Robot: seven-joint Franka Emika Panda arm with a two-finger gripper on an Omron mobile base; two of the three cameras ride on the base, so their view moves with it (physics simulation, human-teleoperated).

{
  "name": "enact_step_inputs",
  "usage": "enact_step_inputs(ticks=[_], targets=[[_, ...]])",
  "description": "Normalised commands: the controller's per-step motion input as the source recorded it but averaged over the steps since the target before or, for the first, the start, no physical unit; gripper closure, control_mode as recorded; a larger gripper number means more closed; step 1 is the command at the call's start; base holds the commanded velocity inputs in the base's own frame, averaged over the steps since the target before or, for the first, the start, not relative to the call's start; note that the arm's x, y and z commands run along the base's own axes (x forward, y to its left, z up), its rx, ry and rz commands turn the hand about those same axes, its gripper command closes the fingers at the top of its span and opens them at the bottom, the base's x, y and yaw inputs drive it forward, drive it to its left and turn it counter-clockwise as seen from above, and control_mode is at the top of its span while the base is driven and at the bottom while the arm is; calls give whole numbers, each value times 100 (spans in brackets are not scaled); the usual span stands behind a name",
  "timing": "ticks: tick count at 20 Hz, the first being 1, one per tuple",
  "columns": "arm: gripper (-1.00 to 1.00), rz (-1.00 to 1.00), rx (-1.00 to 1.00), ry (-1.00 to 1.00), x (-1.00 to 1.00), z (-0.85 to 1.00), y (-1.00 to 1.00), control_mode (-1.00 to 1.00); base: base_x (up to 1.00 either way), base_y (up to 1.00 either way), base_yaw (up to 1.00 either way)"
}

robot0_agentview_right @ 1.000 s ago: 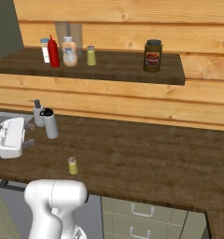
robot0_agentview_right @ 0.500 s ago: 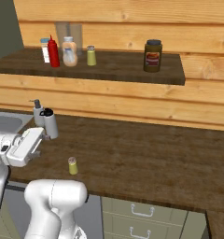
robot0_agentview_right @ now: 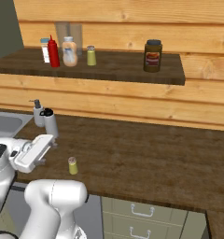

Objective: Put the shaker and condiment bottle from the counter next to their counterparts in the cabinet.

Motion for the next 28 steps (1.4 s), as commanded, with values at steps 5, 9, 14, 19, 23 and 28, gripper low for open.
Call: enact_step_inputs(ticks=[5, 9, 14, 19, 23, 28], targets=[[-100, 0, 0, -2, 36, -47, -29, -100, 0, 0, 0], [-100, 2, 1, 3, 22, -37, -21, -100, 0, 0, 0], [-100, 0, 0, 9, 0, -16, 37, -100, 0, 0, 0], [-100, 1, 0, 4, 9, -9, 17, -100, 0, 0, 0], [-100, 9, 0, 4, 36, -10, 0, -100, 0, 0, 0], [-100, 11, 0, 4, 39, -15, 0, -100, 0, 0, 0]])
